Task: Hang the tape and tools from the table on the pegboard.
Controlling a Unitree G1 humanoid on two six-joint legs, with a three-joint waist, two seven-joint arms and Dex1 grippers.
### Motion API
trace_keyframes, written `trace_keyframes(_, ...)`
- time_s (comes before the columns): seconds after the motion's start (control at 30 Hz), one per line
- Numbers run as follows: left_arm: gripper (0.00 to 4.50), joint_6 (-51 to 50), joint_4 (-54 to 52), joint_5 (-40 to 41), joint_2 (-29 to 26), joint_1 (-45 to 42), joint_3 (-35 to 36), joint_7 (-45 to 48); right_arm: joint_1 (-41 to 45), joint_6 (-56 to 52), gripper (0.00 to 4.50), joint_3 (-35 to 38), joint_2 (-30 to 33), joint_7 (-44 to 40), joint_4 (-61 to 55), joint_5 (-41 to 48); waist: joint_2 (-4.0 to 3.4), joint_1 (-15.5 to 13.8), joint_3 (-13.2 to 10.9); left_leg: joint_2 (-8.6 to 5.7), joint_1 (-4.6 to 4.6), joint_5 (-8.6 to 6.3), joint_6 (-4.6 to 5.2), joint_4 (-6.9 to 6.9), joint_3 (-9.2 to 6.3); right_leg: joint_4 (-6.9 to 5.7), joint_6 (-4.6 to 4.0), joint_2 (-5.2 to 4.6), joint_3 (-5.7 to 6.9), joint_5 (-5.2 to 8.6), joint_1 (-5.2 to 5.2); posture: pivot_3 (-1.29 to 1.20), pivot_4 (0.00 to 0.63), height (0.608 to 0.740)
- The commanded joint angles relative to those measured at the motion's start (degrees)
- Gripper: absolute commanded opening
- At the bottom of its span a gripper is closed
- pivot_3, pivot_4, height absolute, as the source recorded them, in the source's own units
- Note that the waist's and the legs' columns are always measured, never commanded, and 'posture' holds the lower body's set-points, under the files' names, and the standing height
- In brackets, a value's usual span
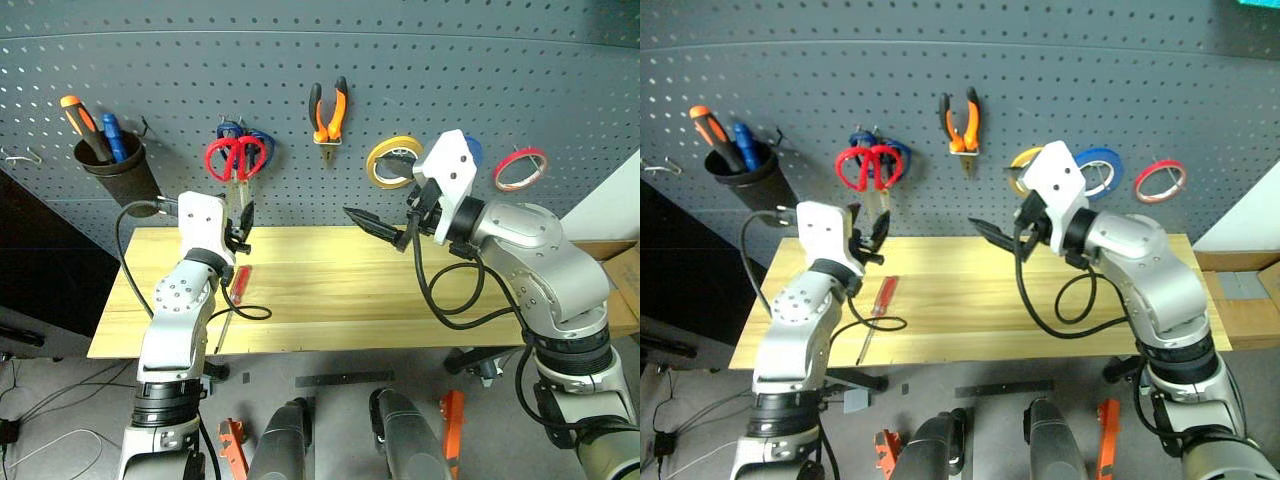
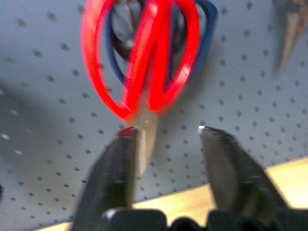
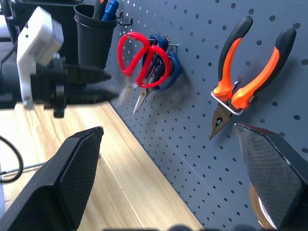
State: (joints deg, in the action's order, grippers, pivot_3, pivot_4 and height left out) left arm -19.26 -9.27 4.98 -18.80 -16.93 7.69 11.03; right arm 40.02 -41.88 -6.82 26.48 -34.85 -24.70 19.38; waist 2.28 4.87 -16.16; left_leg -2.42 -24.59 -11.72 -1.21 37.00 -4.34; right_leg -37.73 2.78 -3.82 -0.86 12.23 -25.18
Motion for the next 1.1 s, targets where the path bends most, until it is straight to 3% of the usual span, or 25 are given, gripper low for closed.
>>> trace_keyframes(0.03, 3.82, -2.76, -3.4, 0.2, -0.4, 4.08, 0.84, 0.07, -1.43, 0.97, 4.5, -0.48, -1.35, -0.7, -3.62, 2.17, 0.0, 0.06, 0.0, 0.0, 0.0, 0.0, 0.0, -0.01, -0.01, -0.01, 0.0, 0.0, 0.0, 0.0, -0.01, -0.15, 0.251, 0.74)
trace_keyframes(0.1, 4.47, -6.12, -3.01, 0.73, -0.44, 6.12, 1.83, -0.49, -2.59, 1.44, 4.5, -1.35, -1.99, -1.75, -4.68, 3.07, 0.0, 0.07, 0.0, 0.02, 0.0, 0.0, 0.0, -0.02, 0.0, -0.04, 0.0, 0.0, -0.01, 0.0, -0.04, -0.14, 0.254, 0.74)
trace_keyframes(0.27, 4.47, -18.64, 3.71, 0.7, -2.31, 6.44, 4.39, -1.83, -4.17, 0.16, 4.5, -5.1, -2.5, -2.03, -4.82, 2.54, 0.0, 0.01, 0.0, 0.01, 0.02, 0.0, 0.0, 0.05, -0.05, -0.05, 0.01, 0.03, 0.05, 0.01, 0.02, -0.14, 0.261, 0.74)
trace_keyframes(0.43, 4.47, -25.38, 16.08, 0.27, -6.38, -0.13, 2.0, 1.82, -1.94, -12.86, 4.5, -9.62, -3.38, 3.4, -1.89, 0.37, 0.0, -0.11, 0.0, 0.03, 0.06, 0.01, 0.0, 0.06, -0.08, -0.1, 0.02, 0.1, 0.07, 0.02, 0.02, -0.14, 0.265, 0.74)
trace_keyframes(0.57, 4.47, -24.93, 26.23, 0.37, -7.65, -6.31, 0.99, 4.39, -0.19, -19.15, 4.5, -9.81, -5.51, 4.73, -1.87, 1.71, 0.0, -0.19, -0.01, 0.02, 0.05, 0.01, -0.01, 0.05, -0.06, -0.09, 0.0, 0.06, 0.04, 0.01, 0.0, -0.14, 0.265, 0.74)
trace_keyframes(0.83, 4.47, -19.53, 42.43, -1.58, -8.48, -14.73, -3.24, 9.09, 1.85, -21.61, 4.5, -12.23, -7.37, 5.4, -2.46, 1.28, 0.0, -0.05, 0.0, -0.01, 0.04, -0.02, -0.04, -0.04, -0.05, -0.08, -0.01, -0.02, 0.05, 0.0, -0.08, -0.16, 0.263, 0.74)
trace_keyframes(0.93, 3.92, -18.89, 43.0, -1.44, -8.57, -14.69, -3.37, 9.83, 2.39, -21.77, 4.5, -12.38, -7.47, 5.21, -2.35, 1.3, 0.0, 0.15, 0.0, 0.0, 0.04, -0.02, -0.05, -0.03, -0.03, -0.09, -0.01, -0.04, 0.03, 0.0, -0.09, -0.17, 0.258, 0.74)
trace_keyframes(1.1, 2.2, -19.16, 38.22, 0.47, -8.22, -11.12, -1.27, 10.21, 3.45, -21.33, 4.5, -12.09, -7.06, 4.51, -1.71, 1.37, 0.0, 0.19, 0.01, 0.0, 0.04, -0.02, -0.05, -0.03, -0.04, -0.1, -0.01, -0.1, 0.03, 0.0, -0.09, -0.17, 0.244, 0.74)
